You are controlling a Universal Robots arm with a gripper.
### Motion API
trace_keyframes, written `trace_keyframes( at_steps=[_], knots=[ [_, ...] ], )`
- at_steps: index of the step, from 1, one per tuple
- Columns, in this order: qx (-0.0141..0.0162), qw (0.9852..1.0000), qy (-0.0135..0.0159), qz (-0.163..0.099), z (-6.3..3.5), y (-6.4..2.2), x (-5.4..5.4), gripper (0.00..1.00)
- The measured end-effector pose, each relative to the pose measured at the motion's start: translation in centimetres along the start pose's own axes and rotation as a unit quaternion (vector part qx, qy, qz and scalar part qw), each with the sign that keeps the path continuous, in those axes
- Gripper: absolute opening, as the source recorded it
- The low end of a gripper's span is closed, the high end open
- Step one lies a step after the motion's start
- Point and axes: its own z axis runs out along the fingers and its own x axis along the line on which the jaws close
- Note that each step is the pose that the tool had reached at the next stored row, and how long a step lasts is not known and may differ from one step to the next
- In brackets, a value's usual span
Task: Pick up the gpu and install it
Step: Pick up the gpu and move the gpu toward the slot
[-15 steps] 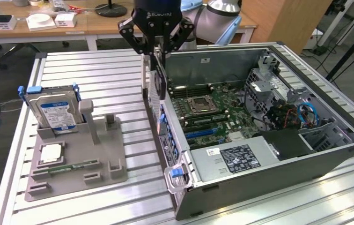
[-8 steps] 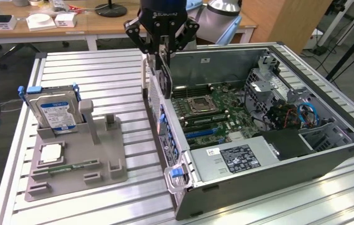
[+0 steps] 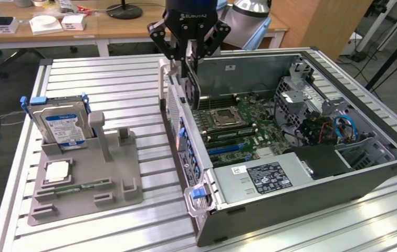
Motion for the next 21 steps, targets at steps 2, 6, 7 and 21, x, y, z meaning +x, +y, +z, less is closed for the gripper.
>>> trace_keyframes(
  at_steps=[2, 6, 7, 21],
  knots=[
    [0.0000, 1.0000, 0.0000, 0.000, 0.02, 0.00, -0.4, 0.26],
    [0.0000, 1.0000, 0.0000, 0.000, 0.04, 0.00, -1.1, 0.26],
    [0.0000, 1.0000, 0.0000, 0.000, 0.05, 0.00, -1.3, 0.26],
    [0.0000, 1.0000, 0.0001, -0.001, 0.15, -0.02, -4.1, 0.26]
  ],
)
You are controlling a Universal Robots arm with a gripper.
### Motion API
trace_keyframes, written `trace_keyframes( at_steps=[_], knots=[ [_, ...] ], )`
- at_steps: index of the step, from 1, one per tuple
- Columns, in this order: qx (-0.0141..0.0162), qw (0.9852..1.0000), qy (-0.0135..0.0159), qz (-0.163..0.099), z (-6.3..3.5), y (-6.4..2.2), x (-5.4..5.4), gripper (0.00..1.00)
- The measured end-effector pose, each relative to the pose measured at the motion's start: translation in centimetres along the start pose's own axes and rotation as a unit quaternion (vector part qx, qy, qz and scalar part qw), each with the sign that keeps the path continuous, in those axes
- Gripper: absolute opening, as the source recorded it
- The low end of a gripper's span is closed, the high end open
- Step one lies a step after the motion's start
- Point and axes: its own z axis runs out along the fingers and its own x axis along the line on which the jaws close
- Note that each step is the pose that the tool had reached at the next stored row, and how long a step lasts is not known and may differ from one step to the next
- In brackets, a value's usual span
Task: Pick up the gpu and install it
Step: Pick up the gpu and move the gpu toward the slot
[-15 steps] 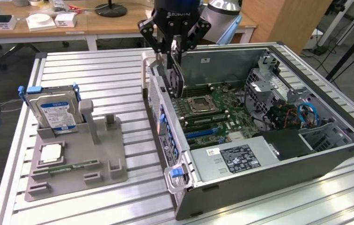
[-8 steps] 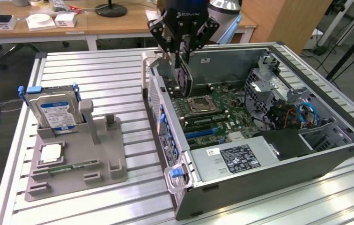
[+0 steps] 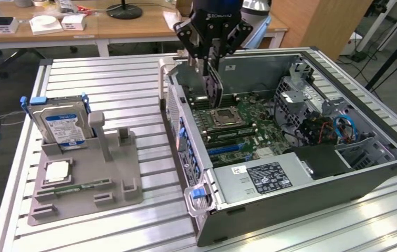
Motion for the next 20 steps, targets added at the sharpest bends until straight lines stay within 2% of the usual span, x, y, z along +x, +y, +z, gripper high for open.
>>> trace_keyframes(
  at_steps=[12, 20],
  knots=[
    [0.0000, 1.0000, 0.0001, -0.002, 0.08, -0.02, -1.9, 0.26],
    [-0.0001, 1.0000, 0.0002, -0.003, 0.14, -0.03, -3.6, 0.26]
  ],
)
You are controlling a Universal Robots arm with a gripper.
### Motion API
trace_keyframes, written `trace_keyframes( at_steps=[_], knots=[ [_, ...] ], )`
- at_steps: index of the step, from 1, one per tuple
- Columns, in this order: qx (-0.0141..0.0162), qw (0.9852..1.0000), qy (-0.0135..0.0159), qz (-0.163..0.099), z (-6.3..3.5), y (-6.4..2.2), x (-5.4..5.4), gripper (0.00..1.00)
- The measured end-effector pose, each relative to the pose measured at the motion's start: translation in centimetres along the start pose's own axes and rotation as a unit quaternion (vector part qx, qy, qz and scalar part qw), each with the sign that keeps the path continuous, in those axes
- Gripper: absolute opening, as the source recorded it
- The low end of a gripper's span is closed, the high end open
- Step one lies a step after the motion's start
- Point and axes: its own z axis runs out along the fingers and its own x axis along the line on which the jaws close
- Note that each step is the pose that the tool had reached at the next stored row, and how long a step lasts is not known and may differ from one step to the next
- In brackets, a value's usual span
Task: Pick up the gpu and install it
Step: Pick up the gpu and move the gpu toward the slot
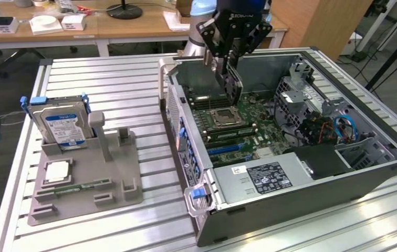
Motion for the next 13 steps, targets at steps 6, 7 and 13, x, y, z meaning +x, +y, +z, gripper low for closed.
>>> trace_keyframes(
  at_steps=[6, 7, 13],
  knots=[
    [-0.0001, 1.0000, 0.0000, -0.001, 0.04, -0.01, -1.0, 0.26],
    [-0.0001, 1.0000, 0.0000, -0.001, 0.05, -0.01, -1.1, 0.26],
    [0.0000, 1.0000, 0.0001, -0.001, 0.09, -0.02, -2.1, 0.26]
  ],
)
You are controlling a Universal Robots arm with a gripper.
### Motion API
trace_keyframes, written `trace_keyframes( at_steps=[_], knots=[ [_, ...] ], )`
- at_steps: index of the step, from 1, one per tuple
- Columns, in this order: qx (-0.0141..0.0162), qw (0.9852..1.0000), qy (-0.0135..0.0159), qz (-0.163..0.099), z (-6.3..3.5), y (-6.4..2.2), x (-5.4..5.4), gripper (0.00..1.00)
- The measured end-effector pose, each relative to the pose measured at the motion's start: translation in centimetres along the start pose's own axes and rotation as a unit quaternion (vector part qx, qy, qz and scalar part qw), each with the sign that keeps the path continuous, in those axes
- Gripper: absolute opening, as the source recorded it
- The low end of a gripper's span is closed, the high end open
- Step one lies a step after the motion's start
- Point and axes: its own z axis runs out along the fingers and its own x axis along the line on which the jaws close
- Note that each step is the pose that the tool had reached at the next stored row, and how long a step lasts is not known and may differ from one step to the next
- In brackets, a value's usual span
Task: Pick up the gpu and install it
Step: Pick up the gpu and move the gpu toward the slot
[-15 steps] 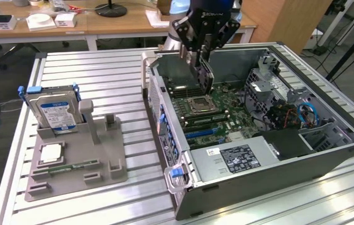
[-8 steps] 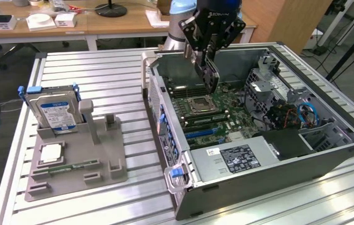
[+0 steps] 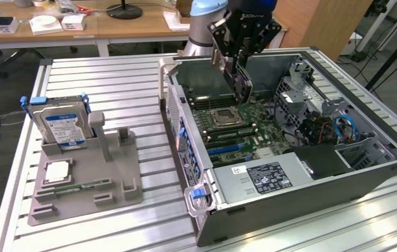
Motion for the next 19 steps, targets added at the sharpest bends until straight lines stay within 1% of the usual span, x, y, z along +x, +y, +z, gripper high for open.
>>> trace_keyframes(
  at_steps=[19],
  knots=[
    [-0.0001, 1.0000, 0.0000, -0.001, 0.14, -0.07, -3.6, 0.26]
  ],
)
